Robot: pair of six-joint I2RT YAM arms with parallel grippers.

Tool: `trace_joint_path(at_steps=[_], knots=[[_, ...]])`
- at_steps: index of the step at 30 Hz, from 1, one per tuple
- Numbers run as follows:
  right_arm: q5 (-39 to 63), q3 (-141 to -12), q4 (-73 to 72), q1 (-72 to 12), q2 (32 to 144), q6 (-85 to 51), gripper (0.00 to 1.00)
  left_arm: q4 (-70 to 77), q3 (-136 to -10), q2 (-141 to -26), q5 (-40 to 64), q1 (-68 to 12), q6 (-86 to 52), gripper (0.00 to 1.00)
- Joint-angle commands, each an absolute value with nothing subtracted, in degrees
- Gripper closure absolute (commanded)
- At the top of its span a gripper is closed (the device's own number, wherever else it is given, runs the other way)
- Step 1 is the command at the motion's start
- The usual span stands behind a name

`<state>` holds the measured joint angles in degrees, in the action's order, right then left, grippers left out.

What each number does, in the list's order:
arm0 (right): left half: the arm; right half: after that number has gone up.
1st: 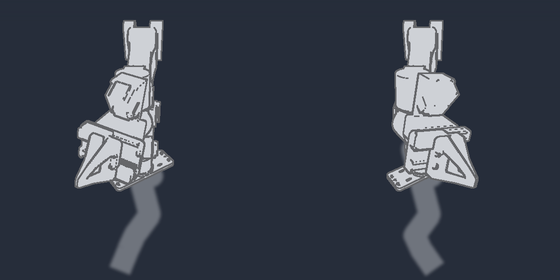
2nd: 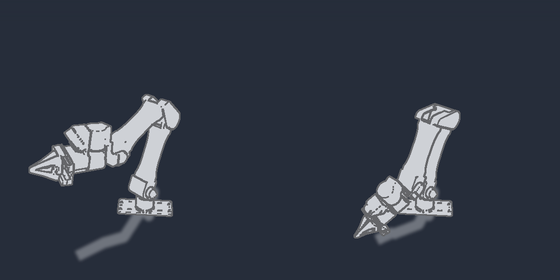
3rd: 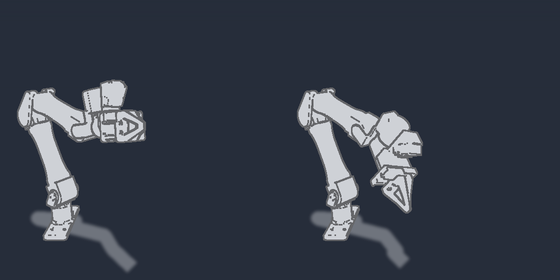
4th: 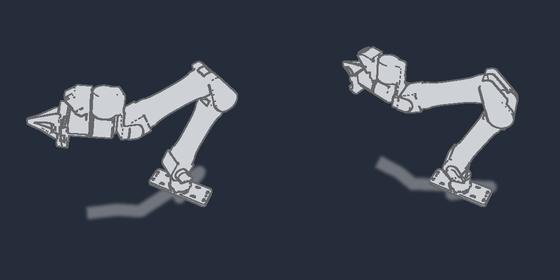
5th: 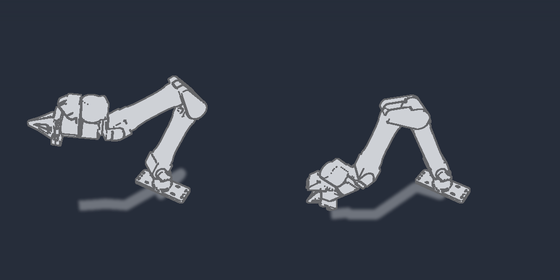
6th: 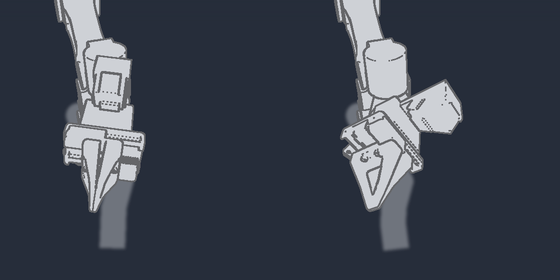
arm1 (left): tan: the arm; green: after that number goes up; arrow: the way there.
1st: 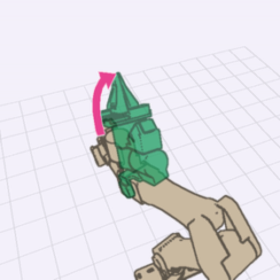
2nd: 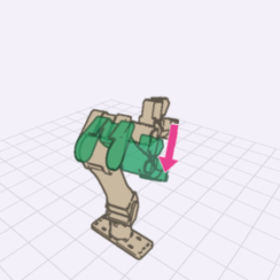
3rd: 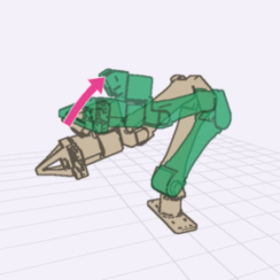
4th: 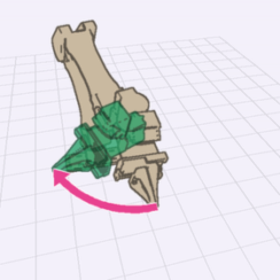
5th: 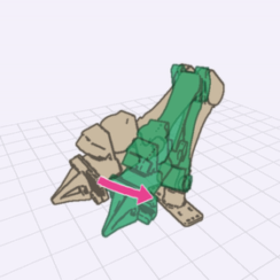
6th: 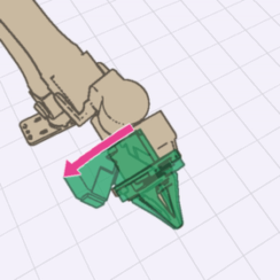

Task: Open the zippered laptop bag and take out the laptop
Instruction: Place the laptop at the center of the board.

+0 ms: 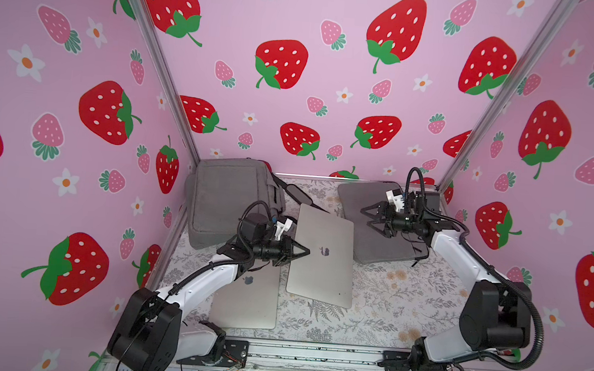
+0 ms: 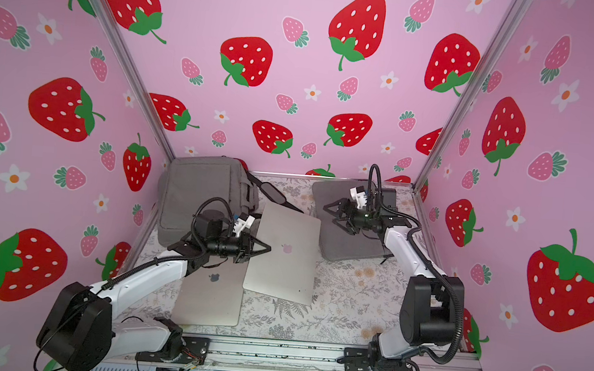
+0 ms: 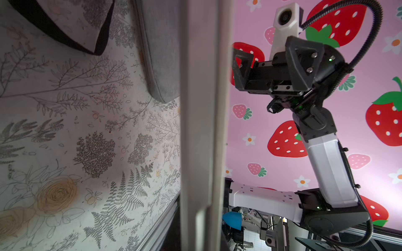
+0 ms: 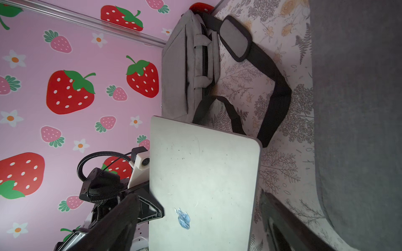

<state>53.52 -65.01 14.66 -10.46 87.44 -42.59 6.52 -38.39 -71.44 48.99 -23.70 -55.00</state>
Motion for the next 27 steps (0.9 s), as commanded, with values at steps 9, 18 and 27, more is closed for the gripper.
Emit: trace_joint_path(at_steps=[9,18,27], knots=[[51.7,-61.2,20.6,-9.9,83.3,-36.2,0.1,26.0,-25.6,-65.8,43.7,-28.9,-59.6,1.0],[51.7,-59.5,20.7,-10.0,83.0,-35.5,0.1,28.4,-19.8,-66.5,39.7,-30.9,-59.7,1.0],[52.3,-59.8,21.1,-10.0,83.7,-34.9,0.09,32.5,-16.1,-68.1,38.3,-32.3,-63.4,1.0]])
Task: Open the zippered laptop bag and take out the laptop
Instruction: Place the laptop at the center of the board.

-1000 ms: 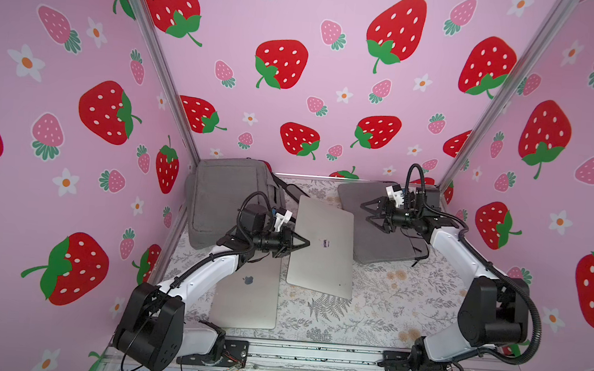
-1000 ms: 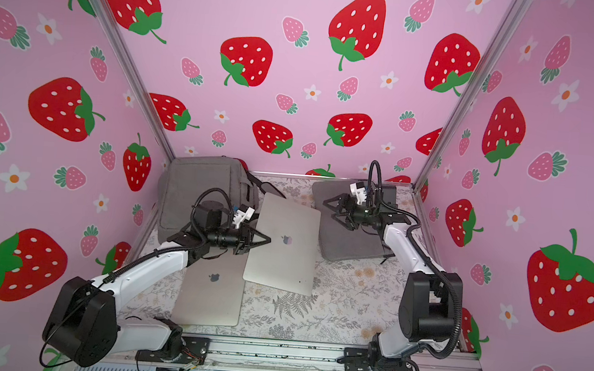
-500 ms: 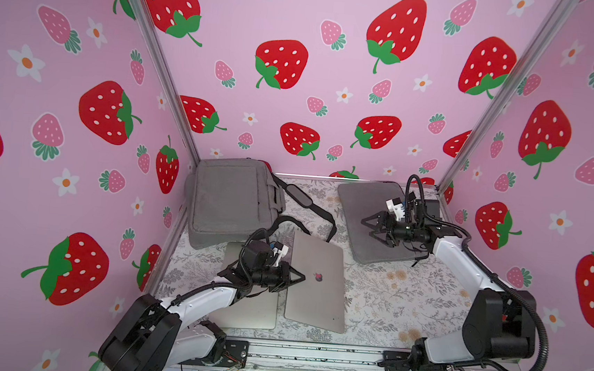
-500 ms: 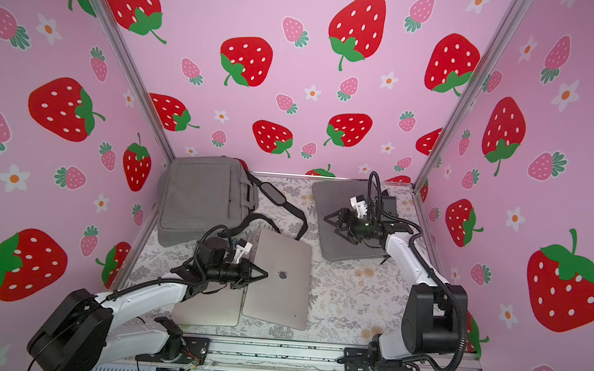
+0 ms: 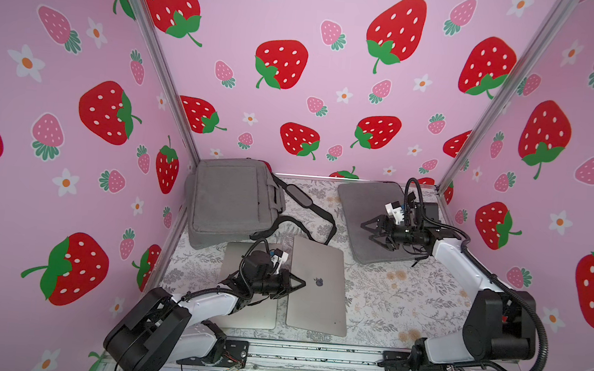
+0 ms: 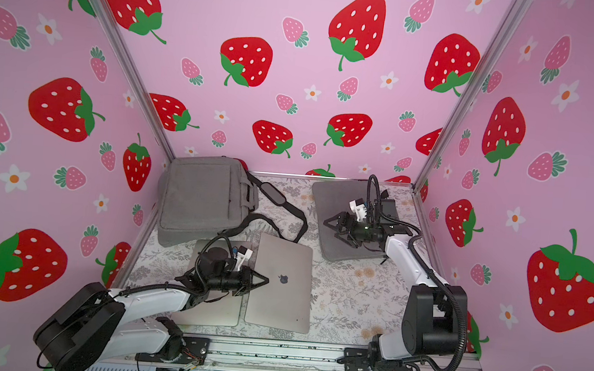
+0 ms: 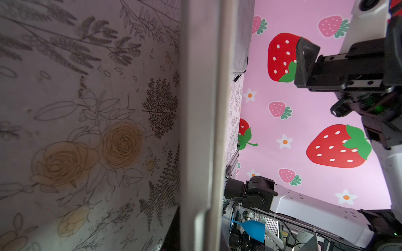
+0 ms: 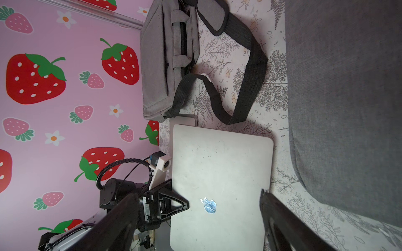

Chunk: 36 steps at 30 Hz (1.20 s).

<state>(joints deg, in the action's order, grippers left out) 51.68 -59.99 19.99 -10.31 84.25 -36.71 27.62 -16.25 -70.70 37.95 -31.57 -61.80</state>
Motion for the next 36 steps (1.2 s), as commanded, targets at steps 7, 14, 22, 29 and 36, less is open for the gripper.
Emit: trace_joint_path(at_steps=[7,14,22,29,36], knots=[[52.7,-60.3,20.8,-10.0,85.0,-34.8,0.09,25.0,-11.7,-61.0,34.8,-32.4,-65.0,1.0],[53.0,-61.0,20.2,-10.0,86.1,-35.0,0.09,26.1,-13.0,-67.9,37.4,-29.7,-65.5,1.0],[53.2,-61.0,20.0,-10.0,86.7,-35.0,0.09,19.7,-16.5,-72.2,39.4,-27.5,-63.4,0.85],[53.8,-61.0,18.7,-10.0,87.6,-35.3,0.09,14.3,-17.1,-71.6,38.9,-26.6,-61.9,0.7],[54.3,-60.6,16.9,-10.0,88.5,-36.3,0.09,12.4,-18.0,-72.9,39.4,-25.0,-60.6,0.67]])
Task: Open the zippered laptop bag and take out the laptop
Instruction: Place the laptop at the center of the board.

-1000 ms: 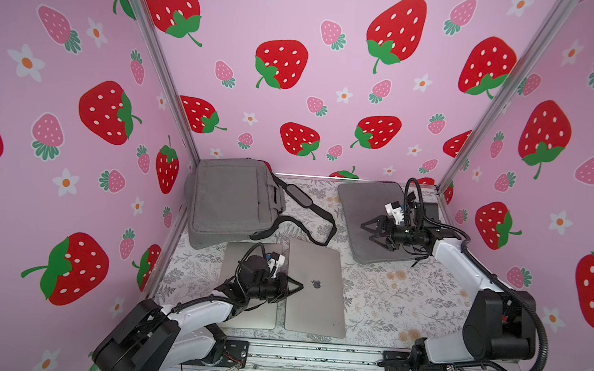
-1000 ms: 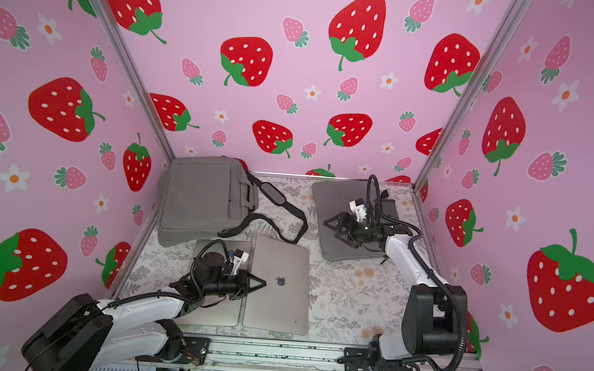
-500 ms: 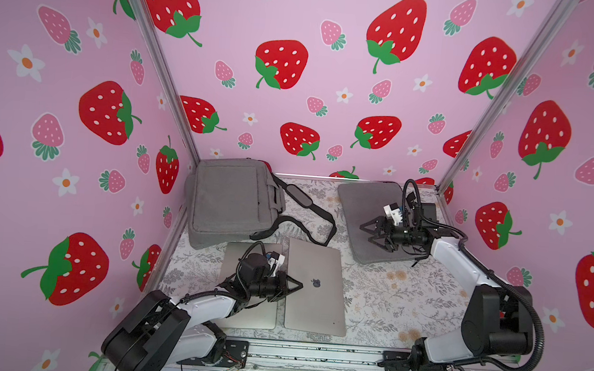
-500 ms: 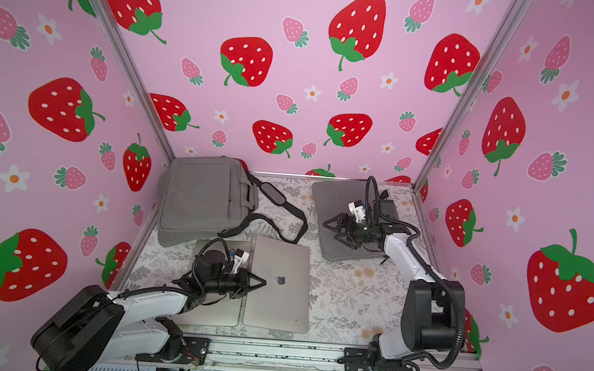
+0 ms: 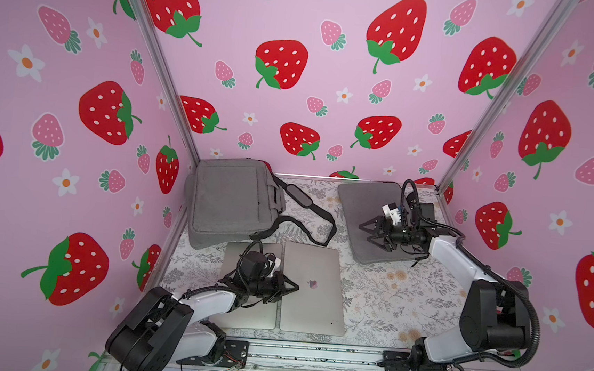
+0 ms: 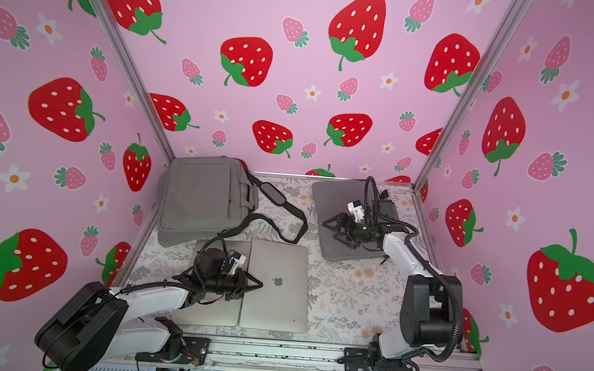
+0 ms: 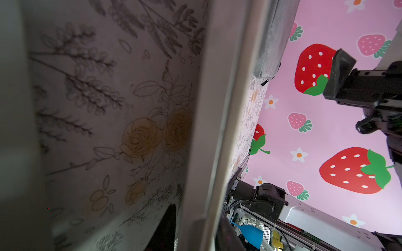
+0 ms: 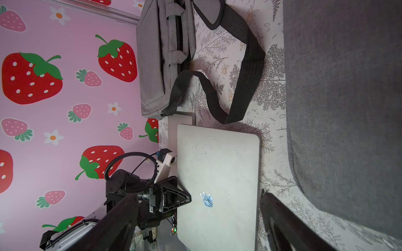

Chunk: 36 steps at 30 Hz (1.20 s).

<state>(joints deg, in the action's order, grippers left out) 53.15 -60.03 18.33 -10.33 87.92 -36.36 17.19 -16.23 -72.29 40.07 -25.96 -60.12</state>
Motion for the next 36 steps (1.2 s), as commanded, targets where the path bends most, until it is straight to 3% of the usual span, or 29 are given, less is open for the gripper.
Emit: trace_joint_path(at_steps=[1,21,36], knots=[[54.3,-60.6,16.9,-10.0,88.5,-36.2,0.09,11.7,-18.1,-72.9,39.2,-24.7,-60.3,0.66],[54.0,-58.9,17.0,-10.1,88.1,-34.8,0.05,3.6,-24.6,-77.9,40.1,-22.7,-54.0,0.52],[53.6,-59.4,17.6,-10.0,88.6,-34.0,0.02,-16.2,-36.6,-79.7,34.7,-22.9,-43.3,0.46]])
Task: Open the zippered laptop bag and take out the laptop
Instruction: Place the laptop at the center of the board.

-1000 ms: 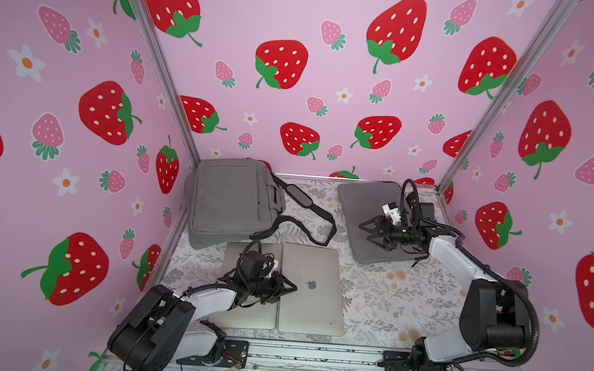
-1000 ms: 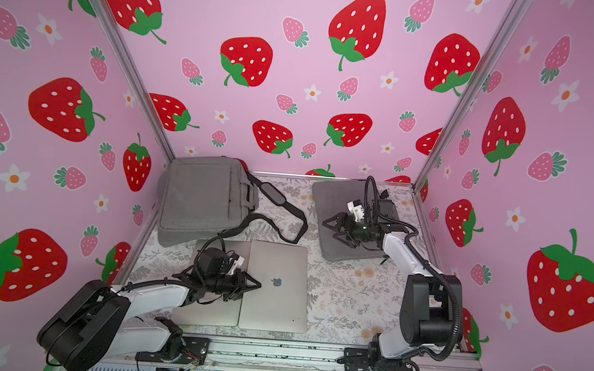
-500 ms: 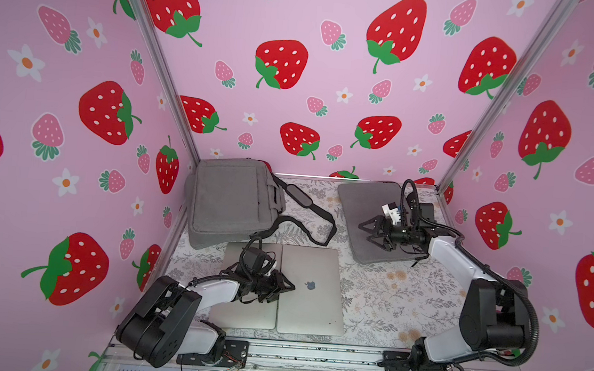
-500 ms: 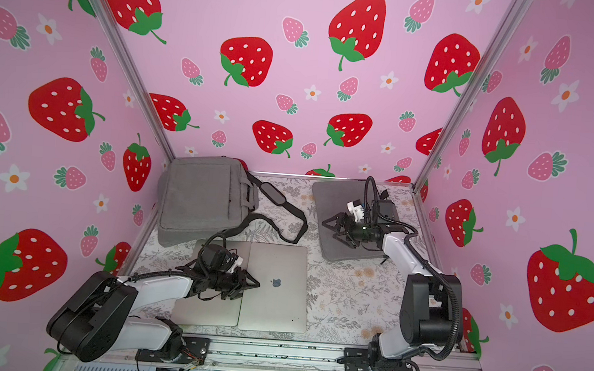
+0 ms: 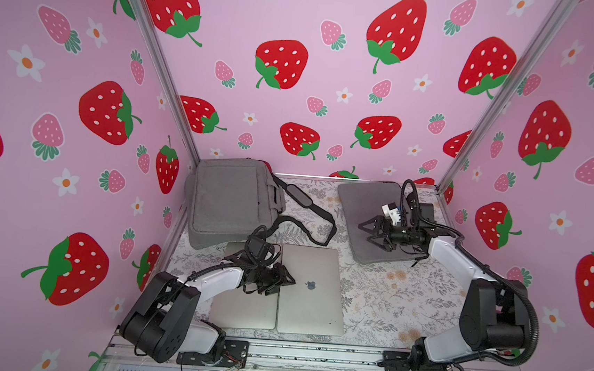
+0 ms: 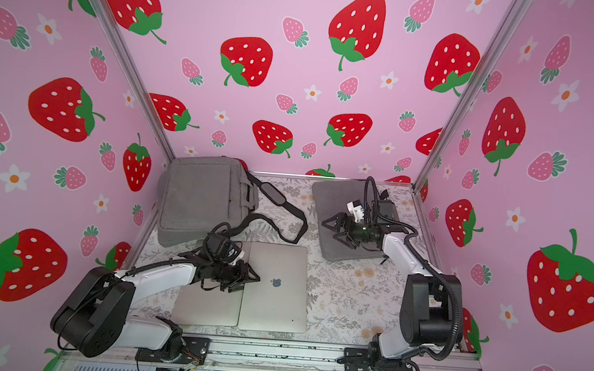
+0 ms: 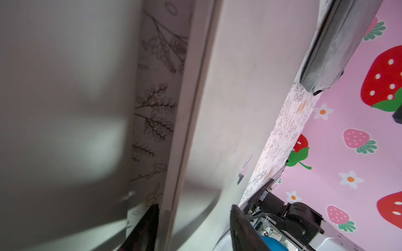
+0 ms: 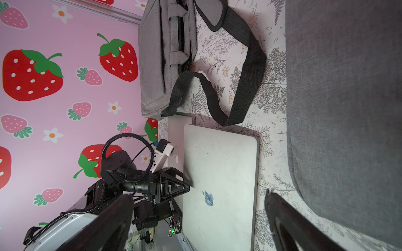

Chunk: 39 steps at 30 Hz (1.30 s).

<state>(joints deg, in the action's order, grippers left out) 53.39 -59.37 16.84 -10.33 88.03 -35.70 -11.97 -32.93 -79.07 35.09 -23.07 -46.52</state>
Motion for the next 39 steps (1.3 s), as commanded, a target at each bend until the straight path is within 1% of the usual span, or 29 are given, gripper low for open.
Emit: trace_joint_path(at_steps=[1,4,8,16,19,26,36,39], knots=[[53.7,-59.5,17.8,-9.9,88.5,-33.8,0.02,-16.6,-37.0,-80.1,34.5,-23.0,-43.2,0.46],[53.6,-59.4,18.0,-10.0,88.4,-33.6,0.01,-18.7,-38.3,-81.2,34.1,-23.0,-42.1,0.46],[53.6,-59.2,18.2,-9.9,88.4,-33.3,0.01,-15.2,-38.3,-83.4,36.0,-23.3,-43.5,0.46],[53.4,-59.2,18.9,-9.9,88.4,-32.8,0.0,-13.7,-40.3,-86.9,35.3,-24.9,-43.6,0.47],[53.5,-59.3,19.2,-9.8,88.5,-32.8,0.0,-14.9,-40.0,-87.1,34.8,-24.5,-43.1,0.47],[53.6,-60.4,20.8,-9.8,89.1,-31.3,0.0,-22.4,-43.8,-88.5,30.0,-24.5,-39.4,0.46],[50.7,-60.6,26.4,-9.8,87.5,-27.0,0.0,-30.0,-49.7,-89.8,24.7,-24.5,-35.4,0.44],[50.0,-60.5,26.9,-9.8,86.8,-26.7,0.0,-29.8,-50.2,-90.5,25.4,-24.6,-35.2,0.44]])
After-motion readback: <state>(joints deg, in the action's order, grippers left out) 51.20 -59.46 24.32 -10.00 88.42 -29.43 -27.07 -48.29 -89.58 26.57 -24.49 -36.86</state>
